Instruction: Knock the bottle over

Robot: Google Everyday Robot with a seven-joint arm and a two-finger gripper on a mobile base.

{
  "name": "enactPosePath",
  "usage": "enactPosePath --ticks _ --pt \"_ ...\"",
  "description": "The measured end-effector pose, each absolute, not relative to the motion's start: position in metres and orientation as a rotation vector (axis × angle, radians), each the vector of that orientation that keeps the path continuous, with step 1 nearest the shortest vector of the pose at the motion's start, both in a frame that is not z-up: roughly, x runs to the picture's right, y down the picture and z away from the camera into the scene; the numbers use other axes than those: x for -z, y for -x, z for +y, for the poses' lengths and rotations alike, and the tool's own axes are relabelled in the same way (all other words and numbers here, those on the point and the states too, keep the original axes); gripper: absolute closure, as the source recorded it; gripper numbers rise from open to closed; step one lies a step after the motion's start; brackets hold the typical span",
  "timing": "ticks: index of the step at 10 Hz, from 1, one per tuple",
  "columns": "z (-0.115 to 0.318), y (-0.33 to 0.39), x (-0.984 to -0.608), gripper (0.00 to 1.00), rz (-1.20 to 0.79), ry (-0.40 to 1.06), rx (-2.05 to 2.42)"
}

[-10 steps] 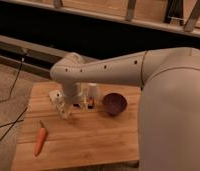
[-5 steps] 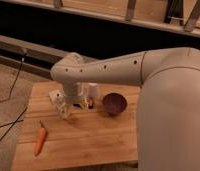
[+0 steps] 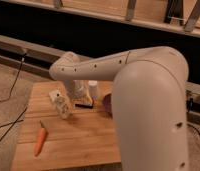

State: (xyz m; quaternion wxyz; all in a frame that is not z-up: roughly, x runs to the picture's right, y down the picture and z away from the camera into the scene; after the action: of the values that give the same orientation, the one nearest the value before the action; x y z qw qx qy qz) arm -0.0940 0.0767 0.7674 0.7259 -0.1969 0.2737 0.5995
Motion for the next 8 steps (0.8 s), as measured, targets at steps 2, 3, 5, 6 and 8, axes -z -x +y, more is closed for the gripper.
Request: enactPosePath --ticks 2,3,5,6,8 --pt "0.066 0.114 -0.788 0.35 0.586 0.399 -1.299" --pt "0.061 0.124 -0.797 0.35 0.572 0.397 -1.292" --pt "0.055 0.145 -0.806 0.35 0.536 0.440 -1.303" --pt "0.053 0.163 -0.804 0.35 0.500 0.534 -1.334" --pt "0.052 0.173 -0.792 0.35 0.470 0.659 -1.371"
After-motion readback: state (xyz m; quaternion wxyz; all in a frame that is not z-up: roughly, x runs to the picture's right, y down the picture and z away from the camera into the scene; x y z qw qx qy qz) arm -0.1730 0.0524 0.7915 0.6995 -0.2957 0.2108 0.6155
